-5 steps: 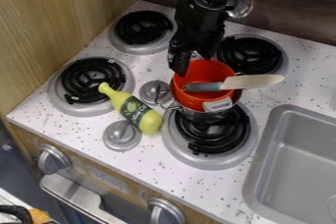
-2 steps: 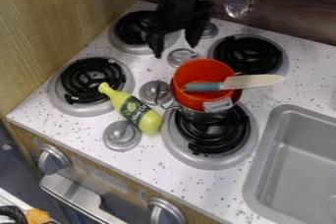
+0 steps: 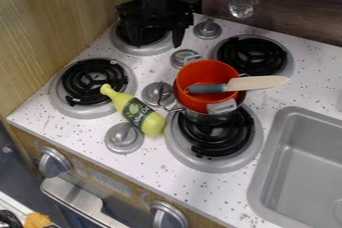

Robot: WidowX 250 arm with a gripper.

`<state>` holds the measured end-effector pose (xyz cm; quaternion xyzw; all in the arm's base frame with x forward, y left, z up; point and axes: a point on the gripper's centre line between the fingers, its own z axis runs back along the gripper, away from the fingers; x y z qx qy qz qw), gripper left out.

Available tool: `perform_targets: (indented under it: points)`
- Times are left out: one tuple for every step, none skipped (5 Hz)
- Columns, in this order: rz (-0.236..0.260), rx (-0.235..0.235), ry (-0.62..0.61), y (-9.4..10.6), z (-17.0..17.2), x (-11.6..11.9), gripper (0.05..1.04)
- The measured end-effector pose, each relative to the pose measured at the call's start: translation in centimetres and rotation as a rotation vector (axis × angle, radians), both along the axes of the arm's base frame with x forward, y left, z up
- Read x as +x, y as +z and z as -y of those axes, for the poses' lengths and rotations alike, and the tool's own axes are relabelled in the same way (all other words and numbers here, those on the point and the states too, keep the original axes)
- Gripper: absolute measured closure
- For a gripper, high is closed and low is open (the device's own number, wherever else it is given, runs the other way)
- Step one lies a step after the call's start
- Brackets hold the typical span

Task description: Put the blue knife in the orange pot on the lower right burner

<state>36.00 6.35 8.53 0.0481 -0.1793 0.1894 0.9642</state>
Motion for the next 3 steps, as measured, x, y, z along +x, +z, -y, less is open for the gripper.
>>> perform_targets:
  points:
    - [-0.027,0.008,-0.146,0.6,0.4,-0.6,0.084]
    - [-0.039,0.02,-0.148,1.9,0.2,-1.7,0.084]
    - [-0.055,0.016,-0.123,3.0,0.3,-2.9,0.084]
